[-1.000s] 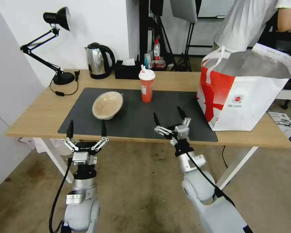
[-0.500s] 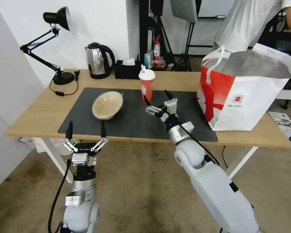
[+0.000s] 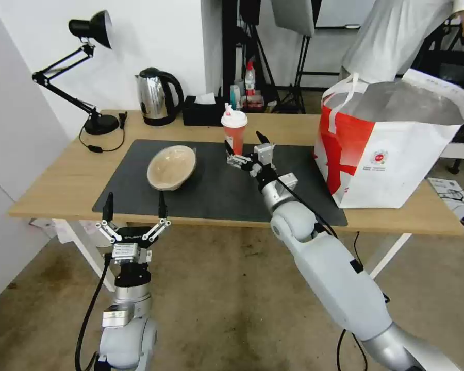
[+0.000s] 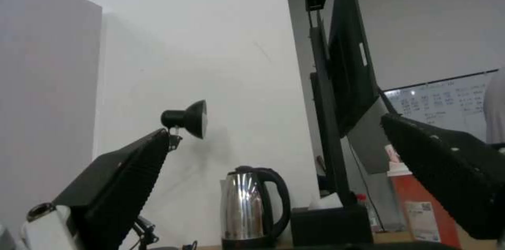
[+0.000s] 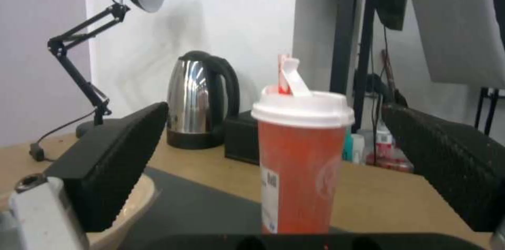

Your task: Pick up the trash from the table and place it into the takeout bag.

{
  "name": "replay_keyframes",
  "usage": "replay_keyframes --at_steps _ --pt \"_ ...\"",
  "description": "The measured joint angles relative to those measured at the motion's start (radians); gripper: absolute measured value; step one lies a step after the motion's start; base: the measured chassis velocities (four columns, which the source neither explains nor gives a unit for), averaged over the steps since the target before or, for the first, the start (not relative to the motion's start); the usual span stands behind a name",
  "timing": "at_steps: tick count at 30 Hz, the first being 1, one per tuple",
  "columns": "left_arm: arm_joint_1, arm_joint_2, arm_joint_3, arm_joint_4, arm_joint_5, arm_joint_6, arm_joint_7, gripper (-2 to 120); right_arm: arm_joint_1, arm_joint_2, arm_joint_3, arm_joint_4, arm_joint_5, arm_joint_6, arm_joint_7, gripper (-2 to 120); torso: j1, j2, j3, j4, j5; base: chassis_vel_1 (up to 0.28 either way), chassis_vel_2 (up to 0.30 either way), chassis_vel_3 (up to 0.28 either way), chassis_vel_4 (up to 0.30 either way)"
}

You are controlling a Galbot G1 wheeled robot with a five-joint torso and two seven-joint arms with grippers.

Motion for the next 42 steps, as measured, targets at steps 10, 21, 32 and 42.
replay_keyframes --at_steps 10,21,32,42 --pt "-0.001 0.000 -0.003 0.000 -0.001 0.000 0.000 100 0.062 0.014 -0.006 -0.064 0.004 0.005 -0.013 100 0.000 0.000 0.000 0.0000 0.0001 0.000 0.000 0.000 0.000" --pt "-0.002 0.000 -0.007 0.001 -0.001 -0.001 0.000 100 0.092 0.026 -0.005 -0.139 0.003 0.029 -0.028 100 0.000 0.000 0.000 -0.0001 0.0001 0.000 0.000 0.000 0.000" --pt "-0.009 0.000 -0.008 0.007 0.000 -0.001 0.000 100 0.127 0.045 -0.004 -0.217 0.002 0.046 -0.039 100 0.000 0.000 0.000 -0.0001 0.0001 0.000 0.000 0.000 0.000" --pt "-0.019 0.000 -0.009 0.015 0.001 -0.001 0.000 100 0.141 0.056 -0.004 -0.263 0.000 0.058 -0.047 100 0.000 0.000 0.000 0.0000 0.0001 0.000 0.000 0.000 0.000"
